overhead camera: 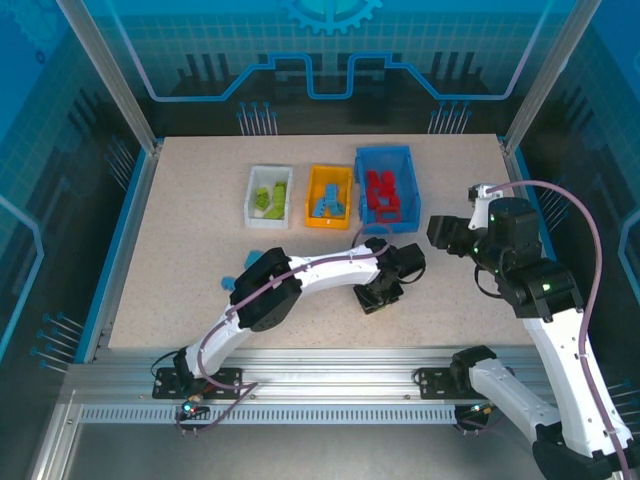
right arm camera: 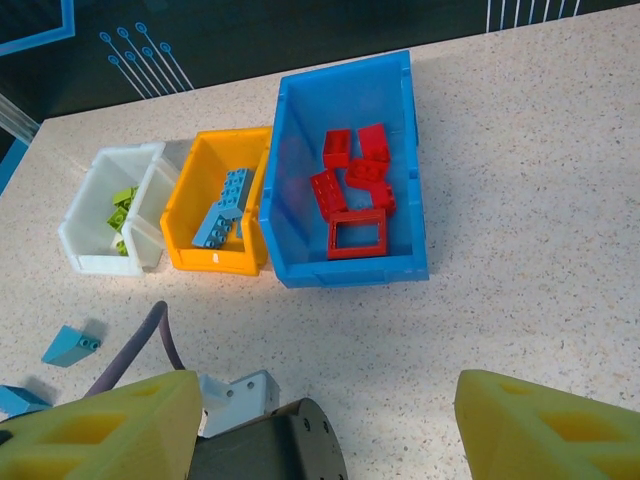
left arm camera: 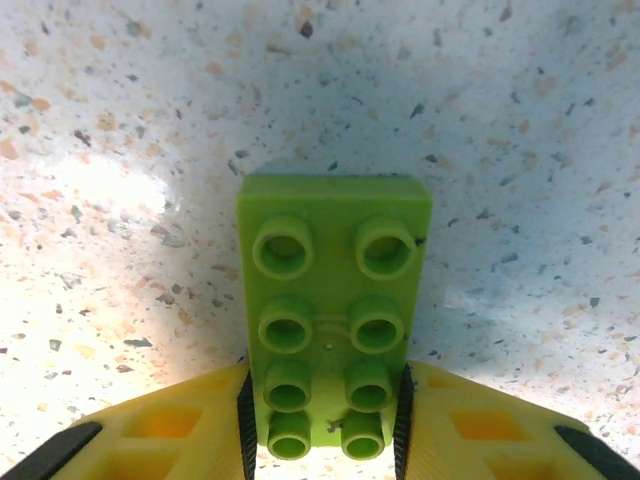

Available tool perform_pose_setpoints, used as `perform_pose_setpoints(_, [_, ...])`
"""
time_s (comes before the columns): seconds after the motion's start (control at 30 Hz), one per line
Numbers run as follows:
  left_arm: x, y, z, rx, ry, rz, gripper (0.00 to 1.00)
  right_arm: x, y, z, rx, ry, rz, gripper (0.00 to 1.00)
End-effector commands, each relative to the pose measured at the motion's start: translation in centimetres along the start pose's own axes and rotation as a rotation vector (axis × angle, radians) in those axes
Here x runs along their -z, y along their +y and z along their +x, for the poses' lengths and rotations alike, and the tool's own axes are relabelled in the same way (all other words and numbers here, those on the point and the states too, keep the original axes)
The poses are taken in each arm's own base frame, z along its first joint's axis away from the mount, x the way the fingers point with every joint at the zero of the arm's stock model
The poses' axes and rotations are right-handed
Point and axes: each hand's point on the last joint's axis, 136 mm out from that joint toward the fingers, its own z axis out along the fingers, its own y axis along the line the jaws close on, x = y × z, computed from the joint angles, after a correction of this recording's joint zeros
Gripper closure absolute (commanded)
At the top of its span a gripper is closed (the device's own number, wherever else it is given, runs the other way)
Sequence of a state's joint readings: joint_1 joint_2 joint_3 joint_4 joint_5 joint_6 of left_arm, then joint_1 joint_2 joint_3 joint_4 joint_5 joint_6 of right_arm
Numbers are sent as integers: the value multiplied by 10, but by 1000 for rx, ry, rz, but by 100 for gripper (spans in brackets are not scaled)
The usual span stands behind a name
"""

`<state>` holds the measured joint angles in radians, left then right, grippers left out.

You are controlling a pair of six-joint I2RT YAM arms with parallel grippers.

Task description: Sort the legos into containers by color

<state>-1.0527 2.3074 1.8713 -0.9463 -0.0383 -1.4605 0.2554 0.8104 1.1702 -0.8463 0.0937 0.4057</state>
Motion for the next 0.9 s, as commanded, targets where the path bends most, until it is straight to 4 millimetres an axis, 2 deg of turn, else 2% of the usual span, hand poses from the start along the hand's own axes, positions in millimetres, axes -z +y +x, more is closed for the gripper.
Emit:
perform_pose_setpoints(0.0, [-14, 3, -21, -6, -50, 15, 62, 3, 6, 8, -2, 22, -32, 30])
perform_pose_setpoints(0.1, [0, 10, -32, -46, -118, 40, 63, 6, 11, 9, 6, 25, -56, 30])
perform_pose_setpoints(0.2, [25, 24, -42, -67, -164, 71, 62, 6, 23, 11, 24, 39, -123, 30])
perform_pose_setpoints(0.27, [45, 38, -52, -76, -198, 84, 62, 5, 38, 14, 49, 53, -195, 30])
perform_pose_setpoints(0.4, [87, 72, -85, -92, -260, 116, 62, -1, 85, 28, 148, 95, -366, 30])
perform_pose_setpoints(0.5, [117, 97, -125, -111, -314, 123, 61, -7, 123, 44, 243, 109, -437, 30])
perform_pose_setpoints(0.63, [140, 127, -188, -153, -351, 97, 59, -21, 171, 63, 283, 139, -525, 30])
perform_pose_setpoints(0.73, [152, 144, -236, -185, -377, 79, 58, -36, 200, 73, 284, 154, -567, 30])
perform_pose_setpoints(0.87, [153, 153, -290, -209, -394, 82, 57, -59, 219, 80, 262, 179, -562, 32])
